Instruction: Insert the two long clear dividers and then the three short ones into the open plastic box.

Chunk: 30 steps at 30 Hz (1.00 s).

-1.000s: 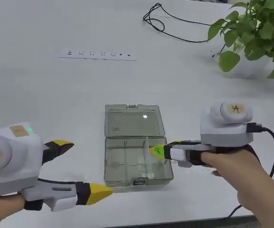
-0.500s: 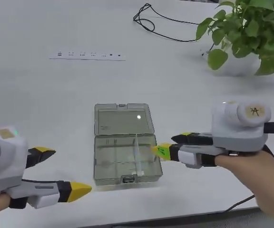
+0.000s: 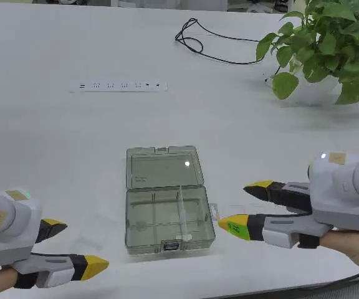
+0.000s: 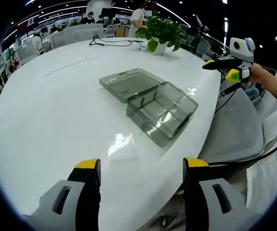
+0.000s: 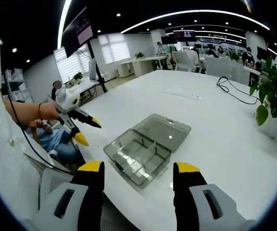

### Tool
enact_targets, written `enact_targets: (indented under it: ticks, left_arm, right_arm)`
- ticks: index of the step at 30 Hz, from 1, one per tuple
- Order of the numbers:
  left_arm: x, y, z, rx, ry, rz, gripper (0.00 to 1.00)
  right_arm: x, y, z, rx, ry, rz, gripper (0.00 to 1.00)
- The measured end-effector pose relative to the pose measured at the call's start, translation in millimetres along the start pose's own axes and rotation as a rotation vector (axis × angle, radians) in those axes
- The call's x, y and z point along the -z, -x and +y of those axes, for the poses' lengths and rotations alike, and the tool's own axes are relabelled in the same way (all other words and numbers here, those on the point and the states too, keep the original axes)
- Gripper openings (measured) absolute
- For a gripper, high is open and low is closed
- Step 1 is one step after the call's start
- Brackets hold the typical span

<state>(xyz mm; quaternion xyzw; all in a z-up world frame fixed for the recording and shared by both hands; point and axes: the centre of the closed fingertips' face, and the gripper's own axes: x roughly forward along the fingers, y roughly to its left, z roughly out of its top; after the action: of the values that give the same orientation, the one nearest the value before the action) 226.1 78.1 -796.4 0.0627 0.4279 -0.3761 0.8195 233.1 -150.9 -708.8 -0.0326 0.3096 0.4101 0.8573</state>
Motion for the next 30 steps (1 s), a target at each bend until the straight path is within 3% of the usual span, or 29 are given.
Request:
enact_targets:
  ticks: [8,19,30]
  left_arm:
    - [11.8,-9.1,6.2,-0.033,0.025,0.074,0.61]
    - [29.7,-24.7,17.2,-0.091,0.051,0.202,0.55]
    - [37.4,-30.0,26.7,-0.159,-0.012,0.283,0.43]
  right_arm:
    - [10.9,10.2,-0.3,-0.014,0.067,-0.023,0.67]
    - [17.6,19.5,-3.1,-0.002,0.054,-0.047,0.69]
    - [21.3,20.8,0.2,0.0,0.078,-0.059,0.71]
